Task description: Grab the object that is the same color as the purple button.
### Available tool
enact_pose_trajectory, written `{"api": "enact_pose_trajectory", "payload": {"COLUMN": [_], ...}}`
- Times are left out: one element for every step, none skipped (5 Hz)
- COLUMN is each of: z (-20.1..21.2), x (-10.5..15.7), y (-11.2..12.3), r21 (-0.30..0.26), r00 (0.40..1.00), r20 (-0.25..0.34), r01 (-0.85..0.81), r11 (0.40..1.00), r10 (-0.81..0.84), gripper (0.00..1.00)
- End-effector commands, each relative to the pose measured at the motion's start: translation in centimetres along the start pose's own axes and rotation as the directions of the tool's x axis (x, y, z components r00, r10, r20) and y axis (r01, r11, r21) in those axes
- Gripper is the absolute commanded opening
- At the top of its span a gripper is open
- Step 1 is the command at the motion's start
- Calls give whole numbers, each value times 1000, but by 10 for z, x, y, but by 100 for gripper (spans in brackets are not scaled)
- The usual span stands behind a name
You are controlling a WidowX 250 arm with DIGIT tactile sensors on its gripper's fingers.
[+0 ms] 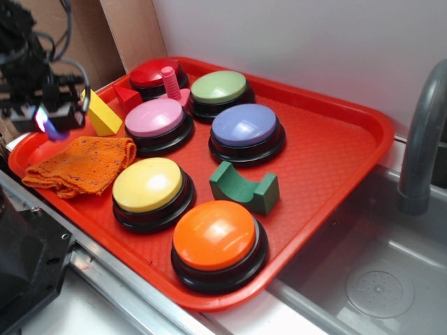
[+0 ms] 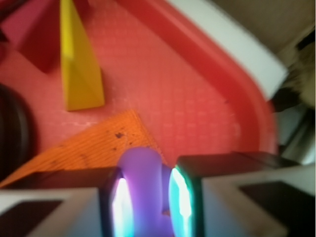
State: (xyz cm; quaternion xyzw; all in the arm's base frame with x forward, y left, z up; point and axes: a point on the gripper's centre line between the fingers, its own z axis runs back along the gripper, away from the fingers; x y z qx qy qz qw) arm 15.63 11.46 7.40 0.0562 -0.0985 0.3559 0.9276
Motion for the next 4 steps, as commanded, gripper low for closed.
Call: {"api": "enact_pose_trajectory", "payload": {"z": [96, 116, 121, 108], "x": [10, 2, -2, 0], "y": [-52, -84, -95, -88], "r21": [1, -42, -14, -29], "r00": [964, 931, 926, 941], "r20": [-102, -103, -84, -98], "r01": [249, 347, 367, 321], "r11": [969, 937, 930, 946], "r10": [-247, -349, -367, -323], "gripper": [0, 0, 0, 0]}}
